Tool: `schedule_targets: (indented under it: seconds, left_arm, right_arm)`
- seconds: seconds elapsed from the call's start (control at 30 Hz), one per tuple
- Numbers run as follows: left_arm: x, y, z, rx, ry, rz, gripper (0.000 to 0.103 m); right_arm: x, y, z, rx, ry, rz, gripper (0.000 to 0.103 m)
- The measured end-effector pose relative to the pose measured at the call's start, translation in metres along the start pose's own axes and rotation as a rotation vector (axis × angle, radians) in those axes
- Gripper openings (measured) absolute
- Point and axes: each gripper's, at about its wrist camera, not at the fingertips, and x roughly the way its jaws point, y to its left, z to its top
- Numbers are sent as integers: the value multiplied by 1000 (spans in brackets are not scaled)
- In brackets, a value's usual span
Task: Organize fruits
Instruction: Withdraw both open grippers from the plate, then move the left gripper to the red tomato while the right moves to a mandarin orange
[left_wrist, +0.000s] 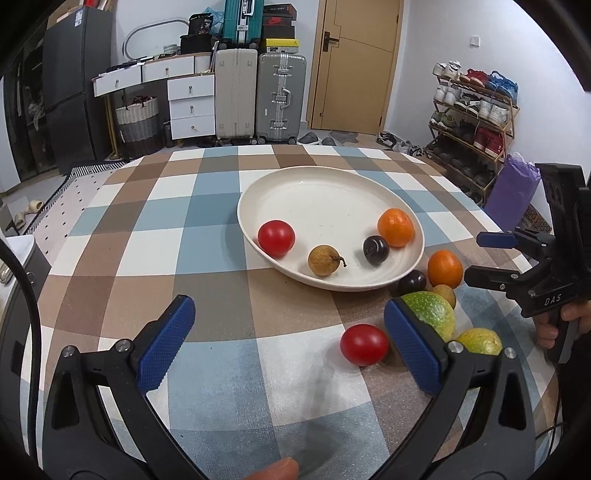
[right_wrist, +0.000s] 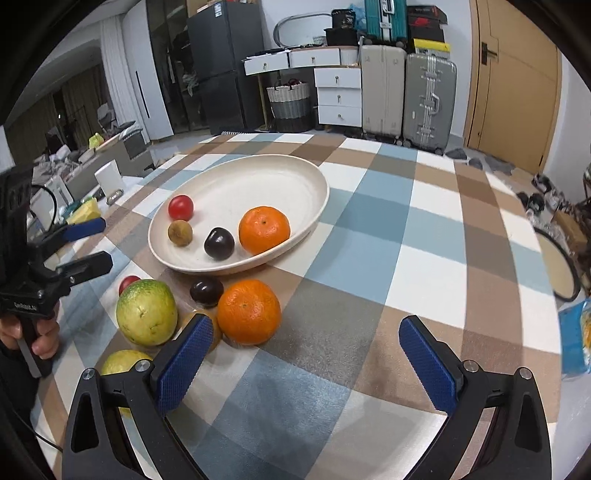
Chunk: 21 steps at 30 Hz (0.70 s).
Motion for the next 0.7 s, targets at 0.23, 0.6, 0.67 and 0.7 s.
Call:
schedule_targets:
  seconds: [0.23, 0.6, 0.67, 0.7]
  left_arm:
    - [1, 3, 0, -10, 7, -1, 102]
    - [6, 4, 0, -15, 22, -11, 102]
    - [7, 4, -1, -13, 27, -15, 102]
    - [7, 4, -1, -12, 28, -16, 102]
  right_arm:
    - [5, 4, 1, 17, 11, 23, 99]
    - [11, 7, 3, 65, 27, 114, 67]
    - [13, 9, 3, 66, 35, 125, 64]
    - [13, 10, 3, 72, 32, 134, 62]
